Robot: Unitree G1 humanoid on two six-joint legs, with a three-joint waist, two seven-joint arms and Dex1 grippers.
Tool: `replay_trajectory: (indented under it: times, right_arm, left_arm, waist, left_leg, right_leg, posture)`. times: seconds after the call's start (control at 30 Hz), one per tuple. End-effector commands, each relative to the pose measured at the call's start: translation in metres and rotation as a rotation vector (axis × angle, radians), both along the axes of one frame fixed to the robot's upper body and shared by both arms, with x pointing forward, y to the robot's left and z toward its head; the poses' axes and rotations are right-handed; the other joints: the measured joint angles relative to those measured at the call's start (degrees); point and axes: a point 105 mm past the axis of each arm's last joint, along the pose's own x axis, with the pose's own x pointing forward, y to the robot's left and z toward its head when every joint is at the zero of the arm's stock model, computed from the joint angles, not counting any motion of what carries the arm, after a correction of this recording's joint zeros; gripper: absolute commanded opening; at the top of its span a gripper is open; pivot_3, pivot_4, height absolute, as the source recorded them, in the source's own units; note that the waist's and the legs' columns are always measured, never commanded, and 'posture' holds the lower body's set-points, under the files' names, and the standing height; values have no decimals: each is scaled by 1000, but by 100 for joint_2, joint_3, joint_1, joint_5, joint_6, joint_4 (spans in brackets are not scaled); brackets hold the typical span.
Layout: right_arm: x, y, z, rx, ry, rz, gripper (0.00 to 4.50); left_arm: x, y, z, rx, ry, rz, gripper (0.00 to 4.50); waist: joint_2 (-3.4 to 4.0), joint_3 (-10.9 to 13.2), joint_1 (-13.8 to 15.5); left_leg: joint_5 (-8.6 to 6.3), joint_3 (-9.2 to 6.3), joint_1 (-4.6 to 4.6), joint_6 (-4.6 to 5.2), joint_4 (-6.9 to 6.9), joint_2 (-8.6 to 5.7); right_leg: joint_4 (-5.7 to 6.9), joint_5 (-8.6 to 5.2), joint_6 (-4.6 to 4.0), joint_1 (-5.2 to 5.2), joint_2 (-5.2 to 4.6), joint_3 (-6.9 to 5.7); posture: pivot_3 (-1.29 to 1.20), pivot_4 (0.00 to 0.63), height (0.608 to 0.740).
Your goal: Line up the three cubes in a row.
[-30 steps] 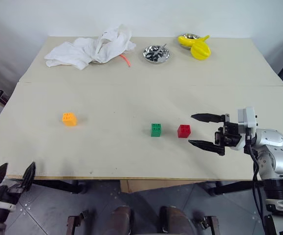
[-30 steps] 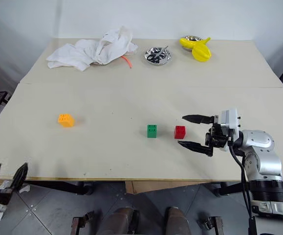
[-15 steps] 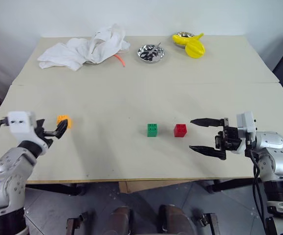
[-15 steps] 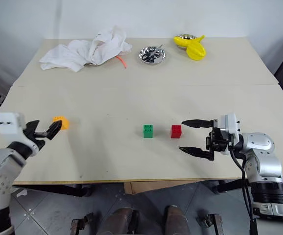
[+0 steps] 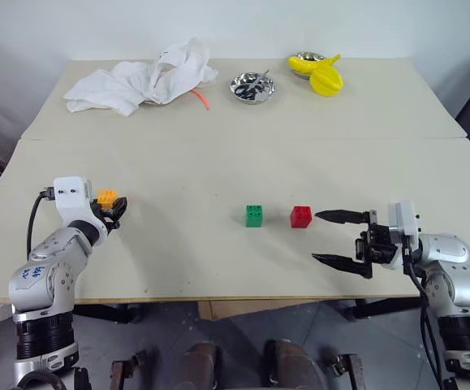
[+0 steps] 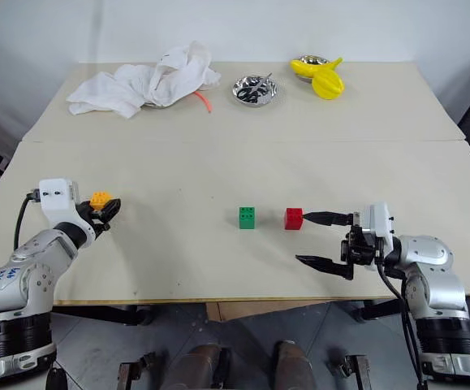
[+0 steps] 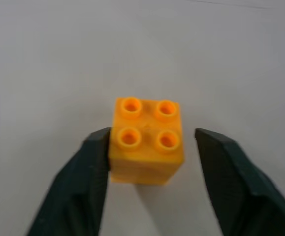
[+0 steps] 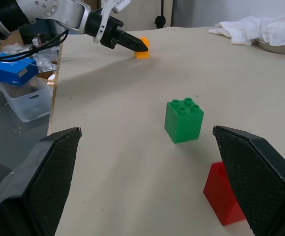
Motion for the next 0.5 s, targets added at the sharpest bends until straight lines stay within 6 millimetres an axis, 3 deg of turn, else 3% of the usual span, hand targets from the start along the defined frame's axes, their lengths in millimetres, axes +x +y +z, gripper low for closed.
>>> replay_trajectory:
  times: [0.03,0.17,0.23,0.37,0.5]
  right_arm:
    - [-2,-7,12,14,-71,-33,4500]
    - [-1,-16,13,7,-88,-79,4500]
    - [-3,-24,15,-4,-91,-106,4500]
    - [-11,-40,18,-20,-80,-157,4500]
    - [-21,-54,14,-59,-53,-206,4500]
  left_arm:
    - [-3,4,13,24,-62,-18,1492]
    - [-4,-27,41,95,-246,-296,1493]
    - [-15,-60,49,185,-312,-598,1493]
    - [-34,-92,43,305,-304,-1037,1493]
    - [-29,-108,34,357,-234,-1294,1493]
  waist:
    - [0,0,0]
    - [-1,0,4]
    - [0,0,19]
    - [4,-1,9]
    - [4,-1,5]
  left_leg:
    - [0,0,0,-1,0,1]
    - [1,1,0,-1,0,0]
    - [1,0,0,-1,1,0]
    - [0,0,0,0,-4,-4]
    - [2,1,1,-2,-4,1]
  right_leg:
    - [0,0,0,0,0,0]
    - [-3,0,0,1,0,0]
    - [-6,0,0,4,-1,-3]
    - [-18,0,0,10,-6,-4]
    - [-14,-1,-1,9,-2,-6]
  posture:
    - [0,150,740]
    - [0,150,740]
    - [0,150,740]
    - [0,150,740]
    - [0,150,740]
